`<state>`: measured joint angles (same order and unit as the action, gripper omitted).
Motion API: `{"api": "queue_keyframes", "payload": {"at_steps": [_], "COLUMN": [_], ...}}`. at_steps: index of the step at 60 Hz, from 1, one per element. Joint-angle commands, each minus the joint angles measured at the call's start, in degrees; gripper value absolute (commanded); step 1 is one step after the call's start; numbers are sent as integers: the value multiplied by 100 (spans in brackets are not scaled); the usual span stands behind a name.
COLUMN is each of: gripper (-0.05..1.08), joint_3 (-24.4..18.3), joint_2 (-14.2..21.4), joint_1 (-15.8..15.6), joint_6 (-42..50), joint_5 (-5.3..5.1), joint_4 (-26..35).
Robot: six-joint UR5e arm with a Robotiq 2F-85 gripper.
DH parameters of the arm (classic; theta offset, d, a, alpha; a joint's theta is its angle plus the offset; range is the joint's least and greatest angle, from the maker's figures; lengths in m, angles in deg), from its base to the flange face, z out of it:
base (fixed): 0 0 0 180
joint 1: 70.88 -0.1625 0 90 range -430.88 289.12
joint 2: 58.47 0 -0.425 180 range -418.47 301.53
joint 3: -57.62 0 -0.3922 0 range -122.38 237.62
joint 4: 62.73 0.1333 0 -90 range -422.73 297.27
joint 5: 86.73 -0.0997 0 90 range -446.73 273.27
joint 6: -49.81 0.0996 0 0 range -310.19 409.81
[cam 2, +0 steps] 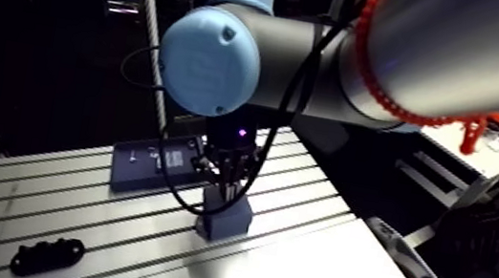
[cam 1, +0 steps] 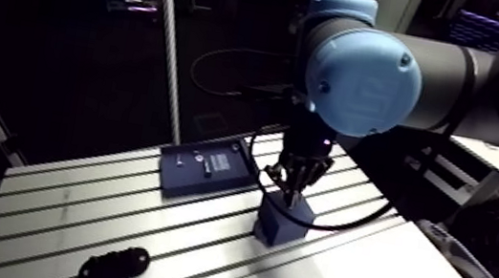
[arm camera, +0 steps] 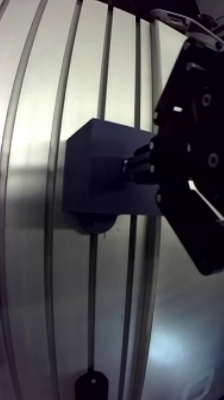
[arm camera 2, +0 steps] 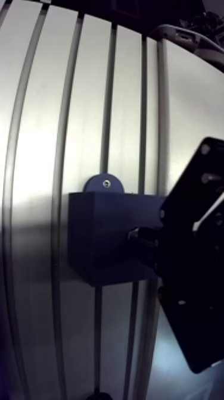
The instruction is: Pick up the M10 bolt and insert it into the hex recess until seated.
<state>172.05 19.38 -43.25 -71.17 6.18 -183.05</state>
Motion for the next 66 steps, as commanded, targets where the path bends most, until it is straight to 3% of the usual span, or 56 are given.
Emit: {"api": "queue_keyframes", "payload": {"at_steps": [1,8,12,13,14,15,16,18,36,43,59,66], "gripper": [108,107,101,87,87,58,58,2,0,0,0,0], "joint_3": [-56,-81,-90,-91,-91,-91,-91,-100,-318,-613,-1536,-1798], "joint_2": [39,73,124,150,150,177,177,253,673,878,912,878], "joint_1": [-10,-20,-20,-20,-20,-20,-20,-20,-20,-76,-1246,-1486], "joint_6": [-18,-19,-26,-20,-20,-19,-19,-18,97,489,1580,1772], "joint_5": [28,30,30,30,30,37,37,61,126,42,22,22], "joint_4": [39,88,149,183,183,240,240,370,772,1356,2421,2576]}}
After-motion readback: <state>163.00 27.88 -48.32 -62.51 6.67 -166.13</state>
